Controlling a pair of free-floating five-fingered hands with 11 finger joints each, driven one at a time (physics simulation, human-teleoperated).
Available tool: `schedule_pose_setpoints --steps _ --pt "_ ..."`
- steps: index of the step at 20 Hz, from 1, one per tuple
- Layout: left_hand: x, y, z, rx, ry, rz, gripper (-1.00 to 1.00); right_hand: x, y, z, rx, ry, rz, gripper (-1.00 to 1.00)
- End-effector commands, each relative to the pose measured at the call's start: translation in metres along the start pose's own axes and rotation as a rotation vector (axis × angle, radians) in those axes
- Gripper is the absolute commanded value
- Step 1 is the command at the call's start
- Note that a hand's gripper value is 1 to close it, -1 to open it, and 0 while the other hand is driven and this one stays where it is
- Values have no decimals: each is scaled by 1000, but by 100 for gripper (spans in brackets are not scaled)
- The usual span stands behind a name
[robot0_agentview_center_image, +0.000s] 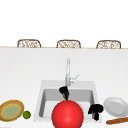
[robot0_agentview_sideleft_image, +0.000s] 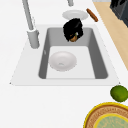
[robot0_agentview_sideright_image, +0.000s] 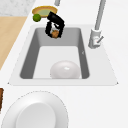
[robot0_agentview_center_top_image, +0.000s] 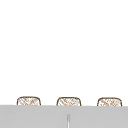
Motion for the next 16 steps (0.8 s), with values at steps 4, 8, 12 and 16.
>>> schedule_pose_setpoints --steps 4,8,12,16 --pt "-16 -38 -22 29 38 31 100 0 0 0 0 0 0 0" --pt "-37 -67 -25 28 34 20 100 0 0 0 0 0 0 0" --pt "-54 -95 -24 -10 26 -11 100 0 0 0 0 0 0 0" --pt "-75 -126 -30 -26 25 -27 100 0 0 0 0 0 0 0"
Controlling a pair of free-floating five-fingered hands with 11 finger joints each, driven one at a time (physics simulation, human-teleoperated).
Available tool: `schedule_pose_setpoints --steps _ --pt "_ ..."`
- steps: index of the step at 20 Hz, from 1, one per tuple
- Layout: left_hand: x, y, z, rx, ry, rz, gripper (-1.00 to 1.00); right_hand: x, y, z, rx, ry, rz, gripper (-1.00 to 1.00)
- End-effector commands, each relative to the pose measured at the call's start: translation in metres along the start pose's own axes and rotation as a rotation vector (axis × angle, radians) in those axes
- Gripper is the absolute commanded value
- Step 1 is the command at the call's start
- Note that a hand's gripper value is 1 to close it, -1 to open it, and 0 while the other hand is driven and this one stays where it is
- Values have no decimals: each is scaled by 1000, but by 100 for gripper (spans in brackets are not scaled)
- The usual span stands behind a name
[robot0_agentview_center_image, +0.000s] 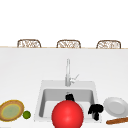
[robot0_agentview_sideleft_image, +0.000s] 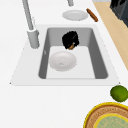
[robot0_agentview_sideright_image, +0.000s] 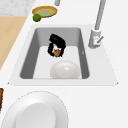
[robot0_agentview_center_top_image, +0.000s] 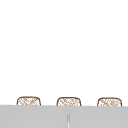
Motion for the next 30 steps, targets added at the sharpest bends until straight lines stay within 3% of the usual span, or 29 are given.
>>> schedule_pose_setpoints --steps 1,6,13,14,16,19,20,22,24,27,28,29,30 --pt "-18 -29 -7 -20 19 -24 100 0 0 0 0 0 0 0" --pt "-52 -60 -7 -2 3 -12 100 0 0 0 0 0 0 0" --pt "-107 -94 4 -2 1 -4 100 0 0 0 0 0 0 0" --pt "-115 -99 6 -3 1 -5 100 0 0 0 0 0 0 0" --pt "-125 -112 10 -38 19 -12 100 0 0 0 0 0 0 0" --pt "-146 -128 14 -29 16 -11 100 0 0 0 0 0 0 0" --pt "-148 -127 14 -22 12 0 100 0 0 0 0 0 0 0" --pt "-148 -128 8 -46 23 20 100 0 0 0 0 0 0 0" --pt "-148 -125 7 -50 28 45 100 0 0 0 0 0 0 0" --pt "-139 -104 7 -7 22 70 100 0 0 0 0 0 0 0" --pt "-135 -102 3 -12 23 78 -100 0 0 0 0 0 0 0" --pt "-127 -95 -6 42 36 82 -100 0 0 0 0 0 0 0" --pt "-126 -93 -8 64 26 76 -100 0 0 0 0 0 0 0"
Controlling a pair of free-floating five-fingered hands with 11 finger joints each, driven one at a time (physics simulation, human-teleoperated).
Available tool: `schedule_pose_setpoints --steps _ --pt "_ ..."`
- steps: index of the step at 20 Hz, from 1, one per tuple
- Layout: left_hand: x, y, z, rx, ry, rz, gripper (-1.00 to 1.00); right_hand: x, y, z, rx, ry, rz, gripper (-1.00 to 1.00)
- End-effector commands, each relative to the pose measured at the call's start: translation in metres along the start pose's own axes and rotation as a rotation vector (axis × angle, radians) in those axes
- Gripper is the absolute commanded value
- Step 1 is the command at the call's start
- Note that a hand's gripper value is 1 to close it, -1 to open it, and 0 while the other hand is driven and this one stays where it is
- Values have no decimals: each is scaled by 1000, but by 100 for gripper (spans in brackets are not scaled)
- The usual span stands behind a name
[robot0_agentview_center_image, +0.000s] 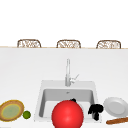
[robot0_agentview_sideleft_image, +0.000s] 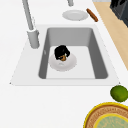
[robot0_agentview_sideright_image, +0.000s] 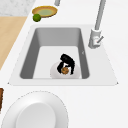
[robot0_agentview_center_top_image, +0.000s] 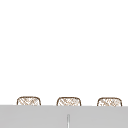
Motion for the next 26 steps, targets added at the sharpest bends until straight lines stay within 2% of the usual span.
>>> schedule_pose_setpoints --steps 1,2,4,6,7,8,9,11,12,13,15,22,26 --pt "7 -4 -7 -5 -9 -33 -100 0 0 0 0 0 0 0" --pt "13 0 -11 -15 -17 -49 -100 0 0 0 0 0 0 0" --pt "19 25 -2 -34 -8 -82 -100 0 0 0 0 0 0 0" --pt "25 35 -1 -13 -15 -60 -100 0 0 0 0 0 0 0" --pt "24 30 -2 -5 1 -55 -100 0 0 0 0 0 0 0" --pt "21 26 -5 -18 28 -41 -100 0 0 0 0 0 0 0" --pt "21 27 -4 -37 -2 -44 -100 0 0 0 0 0 0 0" --pt "27 36 6 -25 -21 -53 -100 0 0 0 0 0 0 0" --pt "31 40 3 -30 -28 -71 -100 0 0 0 0 0 0 0" --pt "36 48 11 -30 -36 -74 -100 0 0 0 0 0 0 0" --pt "47 54 15 -32 -28 -63 -100 0 0 0 0 0 0 0" --pt "91 82 35 -82 -8 -35 -100 0 0 0 0 0 0 0" --pt "113 98 50 -83 2 -37 -100 0 0 0 0 0 0 0"
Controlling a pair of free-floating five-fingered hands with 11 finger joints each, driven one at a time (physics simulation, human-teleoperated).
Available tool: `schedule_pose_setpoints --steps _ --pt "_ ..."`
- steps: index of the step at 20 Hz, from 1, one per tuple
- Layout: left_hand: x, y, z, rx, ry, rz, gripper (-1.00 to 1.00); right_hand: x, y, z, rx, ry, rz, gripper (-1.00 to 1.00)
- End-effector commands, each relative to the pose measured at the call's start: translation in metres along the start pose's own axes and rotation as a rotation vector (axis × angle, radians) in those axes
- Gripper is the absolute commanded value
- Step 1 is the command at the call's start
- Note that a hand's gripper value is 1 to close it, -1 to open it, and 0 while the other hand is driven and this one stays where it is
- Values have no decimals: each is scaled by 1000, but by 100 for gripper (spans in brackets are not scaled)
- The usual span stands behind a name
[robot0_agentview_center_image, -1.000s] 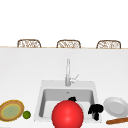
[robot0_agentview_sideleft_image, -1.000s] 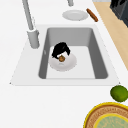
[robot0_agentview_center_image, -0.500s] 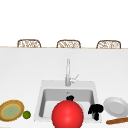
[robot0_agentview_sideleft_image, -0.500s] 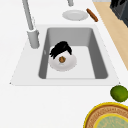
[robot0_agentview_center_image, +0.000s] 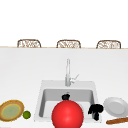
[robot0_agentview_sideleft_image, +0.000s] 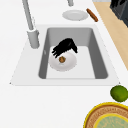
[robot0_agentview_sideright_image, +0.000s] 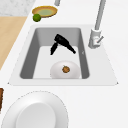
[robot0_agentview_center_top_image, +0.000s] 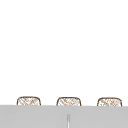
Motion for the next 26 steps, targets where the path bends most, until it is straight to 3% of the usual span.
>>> schedule_pose_setpoints --steps 1,8,10,13,14,15,17,18,19,26 --pt "21 14 15 -29 11 -14 -100 0 0 0 0 0 0 0" --pt "54 40 41 -34 26 9 -100 0 0 0 0 0 0 0" --pt "57 51 50 -23 41 41 -100 0 0 0 0 0 0 0" --pt "59 66 53 -2 86 47 -100 0 0 0 0 0 0 0" --pt "66 70 56 -13 74 52 -100 0 0 0 0 0 0 0" --pt "81 71 60 -74 32 7 -100 0 0 0 0 0 0 0" --pt "96 80 60 -76 26 9 -100 0 0 0 0 0 0 0" --pt "106 77 57 -107 12 -2 -100 0 0 0 0 0 0 0" --pt "112 80 58 -111 -1 -4 -100 0 0 0 0 0 0 0" --pt "178 94 69 -98 43 5 -100 0 0 0 0 0 0 0"
